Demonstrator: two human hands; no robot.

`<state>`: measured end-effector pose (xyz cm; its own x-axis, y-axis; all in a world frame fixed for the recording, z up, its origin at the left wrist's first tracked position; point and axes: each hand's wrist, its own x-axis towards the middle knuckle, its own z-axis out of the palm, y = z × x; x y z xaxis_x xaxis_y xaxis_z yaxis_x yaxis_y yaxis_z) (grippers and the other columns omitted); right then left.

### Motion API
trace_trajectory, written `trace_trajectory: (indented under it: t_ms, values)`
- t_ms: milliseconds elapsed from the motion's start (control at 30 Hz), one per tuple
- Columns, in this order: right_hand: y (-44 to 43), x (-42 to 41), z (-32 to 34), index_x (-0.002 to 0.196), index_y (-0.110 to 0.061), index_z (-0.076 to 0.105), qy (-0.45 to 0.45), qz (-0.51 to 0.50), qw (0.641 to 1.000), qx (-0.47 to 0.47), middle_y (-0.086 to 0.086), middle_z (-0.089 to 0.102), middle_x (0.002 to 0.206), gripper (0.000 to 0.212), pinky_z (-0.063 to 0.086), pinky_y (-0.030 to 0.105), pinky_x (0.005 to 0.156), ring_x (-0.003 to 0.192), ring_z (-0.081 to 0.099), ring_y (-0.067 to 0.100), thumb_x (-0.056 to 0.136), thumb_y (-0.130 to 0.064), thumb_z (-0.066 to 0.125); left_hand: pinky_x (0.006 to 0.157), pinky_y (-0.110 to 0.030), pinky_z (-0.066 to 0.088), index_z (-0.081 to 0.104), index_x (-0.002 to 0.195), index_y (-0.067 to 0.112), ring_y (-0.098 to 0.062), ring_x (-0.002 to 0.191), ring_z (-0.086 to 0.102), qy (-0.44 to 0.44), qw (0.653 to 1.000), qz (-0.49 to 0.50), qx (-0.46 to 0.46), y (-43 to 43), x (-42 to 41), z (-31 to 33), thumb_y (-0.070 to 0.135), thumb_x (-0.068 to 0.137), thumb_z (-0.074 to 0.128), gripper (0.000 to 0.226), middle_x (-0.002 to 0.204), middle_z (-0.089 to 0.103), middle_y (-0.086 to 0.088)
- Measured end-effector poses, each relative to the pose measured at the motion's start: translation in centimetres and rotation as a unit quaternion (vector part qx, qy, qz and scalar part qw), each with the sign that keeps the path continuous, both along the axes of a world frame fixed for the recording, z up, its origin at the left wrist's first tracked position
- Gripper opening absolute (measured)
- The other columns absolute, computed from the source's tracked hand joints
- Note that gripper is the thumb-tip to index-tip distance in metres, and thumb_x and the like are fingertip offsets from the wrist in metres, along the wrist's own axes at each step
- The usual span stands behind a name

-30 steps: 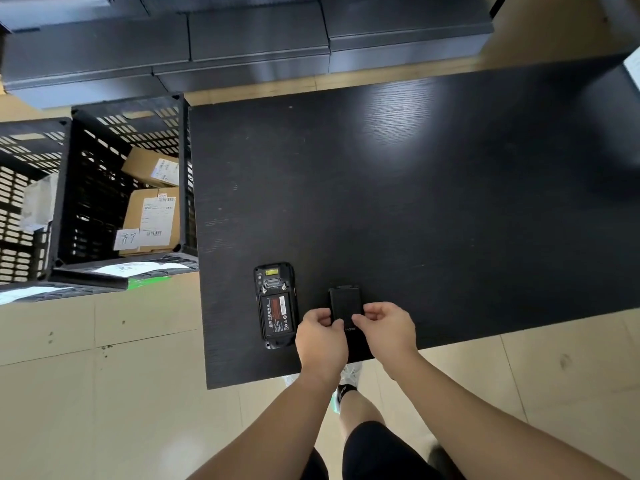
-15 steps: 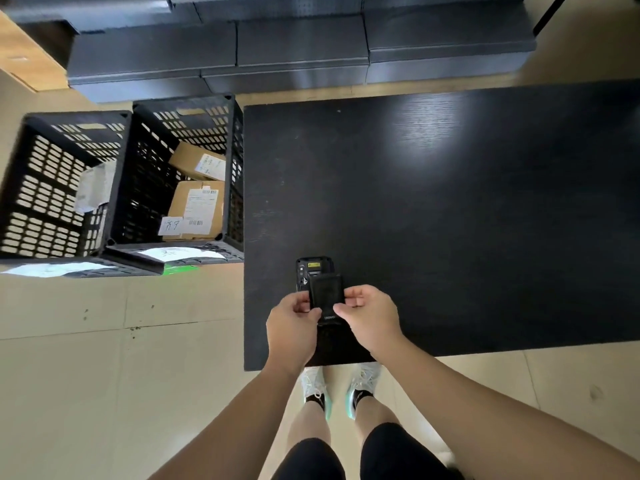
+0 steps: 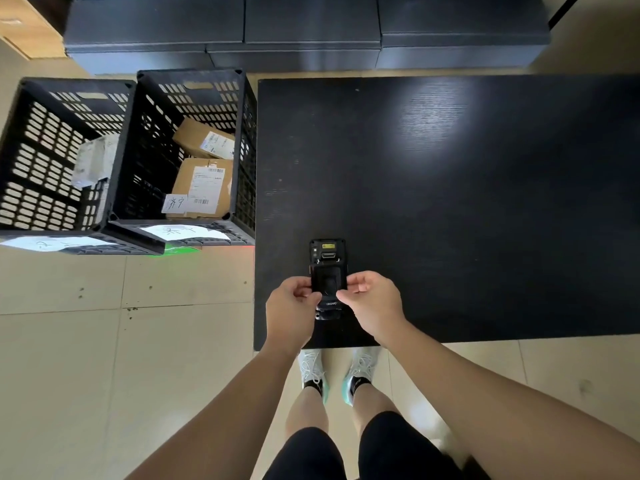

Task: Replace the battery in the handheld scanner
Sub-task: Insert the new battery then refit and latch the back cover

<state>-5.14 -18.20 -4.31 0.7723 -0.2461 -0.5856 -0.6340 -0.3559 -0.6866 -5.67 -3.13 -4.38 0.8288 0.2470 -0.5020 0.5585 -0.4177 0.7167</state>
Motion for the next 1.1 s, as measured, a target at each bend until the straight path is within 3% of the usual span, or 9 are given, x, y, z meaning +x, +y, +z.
trace_trajectory:
  t_ms: [133,500,700,900,1100]
  values:
    - [0.2,0.0,-0.3,0.094,-0.02,0.07,-0.007,0.0,1.0,0.001,-0.011,0.07,0.077,0.023,0.041,0.001,0.053,0.062,0.061,-0.014,0.073,-0.018,0.081,0.063,-0.012,0.045,0.069,0.092,0.026,0.002,0.069,0.064,0.001,1.0,-0.002,-0.004,0.3,0.2,-0.1,0.014,0.078,0.074,0.02,0.074,0.069,0.012]
    - [-0.2,0.2,-0.5,0.088,-0.025,0.069,-0.025,0.006,1.0,0.001,-0.011,0.069,0.077,0.022,0.043,0.006,0.056,0.065,0.061,-0.01,0.072,-0.02,0.082,0.061,-0.002,0.045,0.069,0.09,0.024,0.001,0.068,0.063,-0.028,0.999,-0.017,-0.016,0.7,0.6,0.1,0.008,0.078,0.076,0.021,0.075,0.068,0.011]
    - [-0.3,-0.5,-0.6,0.088,-0.023,0.069,-0.029,0.017,0.999,0.0,-0.01,0.069,0.079,0.022,0.043,0.003,0.058,0.066,0.06,-0.01,0.072,-0.019,0.082,0.06,-0.002,0.044,0.069,0.09,0.023,0.002,0.068,0.062,-0.026,0.999,-0.028,-0.012,0.9,0.1,-0.1,0.008,0.078,0.076,0.021,0.075,0.068,0.012]
    - [-0.4,-0.9,-0.6,0.089,-0.023,0.069,-0.021,0.021,1.0,-0.006,-0.009,0.07,0.08,0.021,0.045,0.008,0.06,0.07,0.063,-0.002,0.073,-0.021,0.081,0.062,-0.002,0.044,0.067,0.087,0.028,0.005,0.07,0.062,-0.028,0.999,-0.031,-0.008,0.7,-0.2,-0.2,0.008,0.077,0.077,0.024,0.075,0.068,0.014]
    - [-0.2,-0.7,-0.3,0.092,-0.021,0.069,-0.015,0.026,0.999,-0.026,-0.009,0.07,0.08,0.022,0.043,0.007,0.059,0.071,0.063,0.0,0.074,-0.021,0.081,0.06,-0.008,0.043,0.069,0.088,0.028,0.002,0.068,0.063,-0.011,0.999,-0.028,0.013,0.7,0.0,-0.4,0.013,0.077,0.077,0.021,0.072,0.068,0.013]
